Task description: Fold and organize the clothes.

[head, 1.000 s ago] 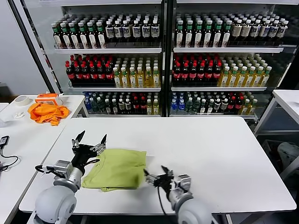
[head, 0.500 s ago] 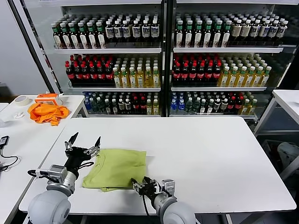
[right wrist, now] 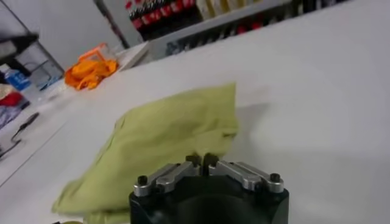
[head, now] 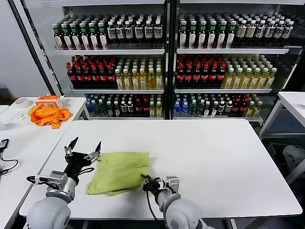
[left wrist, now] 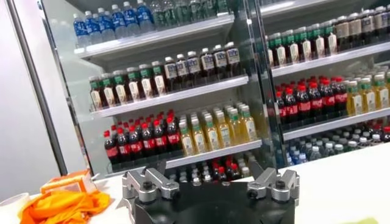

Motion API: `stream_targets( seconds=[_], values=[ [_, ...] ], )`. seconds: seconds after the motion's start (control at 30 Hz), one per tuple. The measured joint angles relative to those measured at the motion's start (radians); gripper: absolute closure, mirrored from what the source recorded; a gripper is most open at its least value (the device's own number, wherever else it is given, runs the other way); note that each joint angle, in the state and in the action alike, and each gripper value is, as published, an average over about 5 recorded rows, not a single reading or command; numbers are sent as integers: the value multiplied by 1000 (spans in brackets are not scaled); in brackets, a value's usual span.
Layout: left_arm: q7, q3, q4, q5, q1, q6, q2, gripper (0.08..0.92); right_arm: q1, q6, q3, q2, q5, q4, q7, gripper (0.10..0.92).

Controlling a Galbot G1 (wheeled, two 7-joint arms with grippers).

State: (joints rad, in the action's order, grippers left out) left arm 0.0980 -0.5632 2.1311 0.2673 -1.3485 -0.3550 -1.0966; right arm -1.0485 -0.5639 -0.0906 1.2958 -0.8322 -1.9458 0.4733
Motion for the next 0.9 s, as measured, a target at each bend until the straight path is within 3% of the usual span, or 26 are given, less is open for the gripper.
stream_targets(
  seconds=[0.1,0.63,0.73,0.9],
  values=[
    [-1,0,-5,-4,-1,4,-1,177,12,-1,37,-18,10,-11,-3,919],
    [-3,44,-50,-44,24,33,-27,177,-209,10,316,-154,97,-133,-65,917],
    [-4,60,-58,-51,31,40,-30,177,-265,13,357,-164,129,-149,-82,871],
    [-9,78,-66,-57,34,55,-31,177,-336,23,424,-178,175,-195,-121,725]
  ],
)
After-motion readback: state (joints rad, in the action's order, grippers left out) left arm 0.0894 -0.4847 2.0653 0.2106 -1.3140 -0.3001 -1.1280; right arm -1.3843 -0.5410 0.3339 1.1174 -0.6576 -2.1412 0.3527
